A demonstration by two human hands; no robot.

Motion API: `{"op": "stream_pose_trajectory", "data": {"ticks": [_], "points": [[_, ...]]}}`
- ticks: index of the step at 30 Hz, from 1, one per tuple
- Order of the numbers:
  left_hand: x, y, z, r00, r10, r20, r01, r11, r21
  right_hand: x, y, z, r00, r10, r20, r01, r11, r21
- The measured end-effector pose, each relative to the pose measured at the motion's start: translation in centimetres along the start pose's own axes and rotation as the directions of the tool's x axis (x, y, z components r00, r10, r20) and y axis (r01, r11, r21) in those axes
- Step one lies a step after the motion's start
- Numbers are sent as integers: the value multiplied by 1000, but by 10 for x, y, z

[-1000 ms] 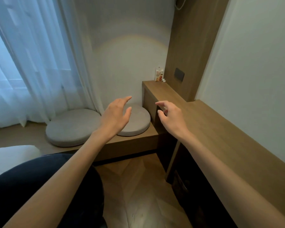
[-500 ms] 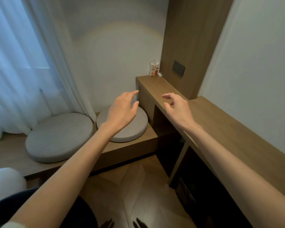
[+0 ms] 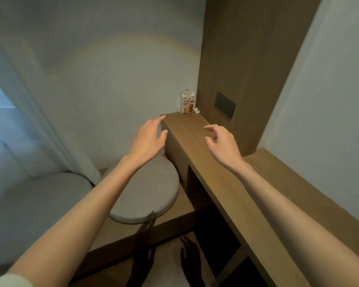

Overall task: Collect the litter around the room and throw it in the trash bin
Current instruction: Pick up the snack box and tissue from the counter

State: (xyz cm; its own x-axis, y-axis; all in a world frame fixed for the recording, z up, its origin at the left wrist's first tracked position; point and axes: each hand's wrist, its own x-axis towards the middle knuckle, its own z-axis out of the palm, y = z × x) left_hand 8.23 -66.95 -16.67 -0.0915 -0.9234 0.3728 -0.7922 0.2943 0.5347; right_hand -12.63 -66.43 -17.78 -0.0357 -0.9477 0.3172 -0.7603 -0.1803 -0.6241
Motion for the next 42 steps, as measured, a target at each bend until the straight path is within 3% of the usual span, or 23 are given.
{"op": "stream_pose_trajectory", "data": {"ticks": [9, 22, 30, 36, 42], "points": [[168, -56, 75, 989, -142, 43, 145, 987, -70, 173, 63, 45, 997, 48, 62, -46, 998, -32], [416, -167, 230, 954, -253, 162, 278, 947, -160, 402, 162, 174, 974, 211, 85, -202, 974, -106], [531, -233, 344, 868, -430, 248, 493, 807, -325, 521, 242, 262, 937, 312, 158, -287, 944, -161], [582, -252, 410, 905, -316, 284, 416, 795, -442, 585, 304, 310, 909, 369, 193, -293, 895, -335], [595, -273, 450, 922, -357, 152, 387, 813, -435, 609, 330, 346, 932, 265, 248, -164, 916, -366]]}}
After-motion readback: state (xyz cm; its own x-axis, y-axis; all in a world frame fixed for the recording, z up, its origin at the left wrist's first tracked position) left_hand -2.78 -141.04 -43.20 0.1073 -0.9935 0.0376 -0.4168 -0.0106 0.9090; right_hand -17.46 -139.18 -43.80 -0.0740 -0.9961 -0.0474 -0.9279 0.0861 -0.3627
